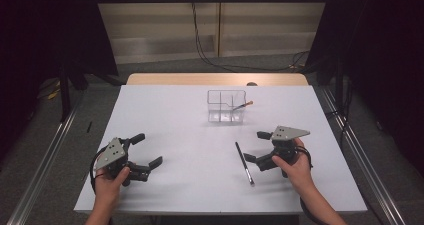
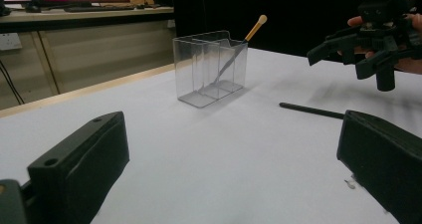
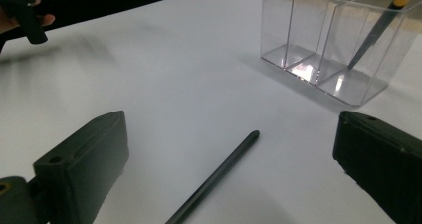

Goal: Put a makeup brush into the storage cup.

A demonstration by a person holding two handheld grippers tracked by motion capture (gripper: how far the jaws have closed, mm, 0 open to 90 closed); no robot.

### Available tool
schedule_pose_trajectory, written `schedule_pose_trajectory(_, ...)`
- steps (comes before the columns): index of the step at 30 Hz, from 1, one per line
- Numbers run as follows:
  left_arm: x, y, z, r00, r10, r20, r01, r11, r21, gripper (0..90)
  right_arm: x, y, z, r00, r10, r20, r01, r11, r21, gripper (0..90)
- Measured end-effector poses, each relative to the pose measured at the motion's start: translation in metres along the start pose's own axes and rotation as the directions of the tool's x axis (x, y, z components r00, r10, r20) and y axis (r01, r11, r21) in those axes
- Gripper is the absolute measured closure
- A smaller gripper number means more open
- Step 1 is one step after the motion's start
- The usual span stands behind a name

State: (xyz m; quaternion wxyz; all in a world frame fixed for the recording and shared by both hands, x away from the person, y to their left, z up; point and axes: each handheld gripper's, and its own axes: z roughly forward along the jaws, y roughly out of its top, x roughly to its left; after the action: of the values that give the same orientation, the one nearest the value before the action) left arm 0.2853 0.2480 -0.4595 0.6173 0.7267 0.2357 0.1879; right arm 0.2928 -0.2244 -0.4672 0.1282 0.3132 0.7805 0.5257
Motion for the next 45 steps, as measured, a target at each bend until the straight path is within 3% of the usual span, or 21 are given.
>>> schedule_pose_trajectory(9,0.0,0.0,0.0,1.0,0.0,0.002,0.0,1.0,0.003,0.0,0.006,0.006,0.011,1.0,-0.006,0.006,0.005,0.99,0.142,1.1)
schedule_pose_trajectory(11,0.0,0.0,0.0,1.0,0.0,0.003,0.0,1.0,0.006,0.0,0.008,0.009,0.013,0.9999,0.004,0.011,-0.006,0.98,0.197,1.3)
schedule_pose_trajectory(14,0.0,-0.001,0.0,1.0,-0.001,0.004,0.001,1.0,0.008,0.0,0.008,0.01,0.015,0.9997,0.015,0.017,-0.019,0.974,0.225,1.5)
schedule_pose_trajectory(19,0.001,-0.001,0.001,1.0,-0.002,0.006,0.002,1.0,0.008,0.0,0.013,0.012,0.02,0.9997,0.005,0.024,-0.013,0.941,0.338,2.8)
schedule_pose_trajectory(20,0.001,-0.001,0.001,1.0,-0.002,0.006,0.002,1.0,0.008,0.0,0.013,0.012,0.02,0.9997,0.005,0.024,-0.013,0.941,0.338,2.8)
schedule_pose_trajectory(22,0.001,-0.001,0.001,1.0,-0.001,0.008,0.001,1.0,0.01,0.0,0.015,0.013,0.023,0.9996,-0.004,0.026,-0.006,0.925,0.379,3.0)
schedule_pose_trajectory(24,0.001,-0.001,0.001,1.0,-0.001,0.008,0.001,1.0,0.009,0.0,0.015,0.014,0.024,0.9997,-0.006,0.025,-0.005,0.92,0.393,3.2)
schedule_pose_trajectory(25,0.001,-0.001,0.001,1.0,-0.003,0.008,0.003,1.0,0.009,0.0,0.015,0.014,0.025,0.9996,-0.01,0.026,-0.002,0.904,0.427,4.2)
schedule_pose_trajectory(26,0.001,-0.001,0.002,1.0,-0.002,0.008,0.002,0.9999,0.01,0.0,0.015,0.014,0.025,0.9996,-0.01,0.026,-0.002,0.904,0.427,4.2)
schedule_pose_trajectory(27,0.001,-0.001,0.002,1.0,-0.001,0.007,0.001,0.9999,0.011,0.0,0.016,0.015,0.027,0.9994,-0.011,0.032,-0.005,0.887,0.463,6.9)
schedule_pose_trajectory(28,0.001,-0.001,0.002,1.0,-0.004,0.008,0.004,0.9999,0.011,0.0,0.016,0.015,0.027,0.9994,-0.011,0.032,-0.005,0.887,0.463,6.9)
schedule_pose_trajectory(29,0.0,-0.002,0.002,0.9999,-0.009,0.012,0.009,0.9999,0.01,0.0,0.016,0.015,0.028,0.9992,-0.015,0.038,-0.005,0.877,0.48,7.6)
schedule_pose_trajectory(32,0.0,-0.002,0.003,0.9999,-0.007,0.012,0.007,0.9999,0.014,0.0,0.015,0.016,0.031,0.9983,-0.031,0.049,-0.001,0.842,0.54,8.3)
schedule_pose_trajectory(34,0.001,-0.002,0.003,0.9999,-0.007,0.012,0.007,0.9999,0.015,0.0,0.016,0.017,0.031,0.9984,-0.032,0.048,0.001,0.836,0.549,8.7)
schedule_pose_trajectory(37,0.0,-0.002,0.003,0.9999,-0.011,0.01,0.011,0.9998,0.017,0.0,0.017,0.02,0.033,0.9974,-0.05,0.053,0.01,0.818,0.576,11.8)
schedule_pose_trajectory(38,0.0,-0.002,0.003,0.9999,-0.011,0.01,0.011,0.9998,0.017,0.0,0.017,0.02,0.033,0.9974,-0.05,0.053,0.01,0.818,0.576,11.8)
schedule_pose_trajectory(40,0.001,-0.002,0.003,0.9999,-0.011,0.008,0.011,0.9998,0.019,0.0,0.018,0.021,0.035,0.9973,-0.048,0.057,0.004,0.801,0.598,14.1)
schedule_pose_trajectory(41,0.001,-0.002,0.003,0.9999,-0.012,0.007,0.012,0.9997,0.02,0.0,0.018,0.021,0.035,0.9973,-0.048,0.057,0.004,0.801,0.598,14.1)
schedule_pose_trajectory(42,0.001,-0.002,0.003,0.9999,-0.011,0.009,0.011,0.9998,0.018,0.0,0.018,0.021,0.037,0.9966,-0.056,0.06,0.007,0.791,0.612,14.8)
schedule_pose_trajectory(45,0.001,-0.002,0.003,0.9999,-0.012,0.007,0.012,0.9998,0.019,0.0,0.018,0.02,0.038,0.9966,-0.058,0.059,0.009,0.782,0.623,15.7)
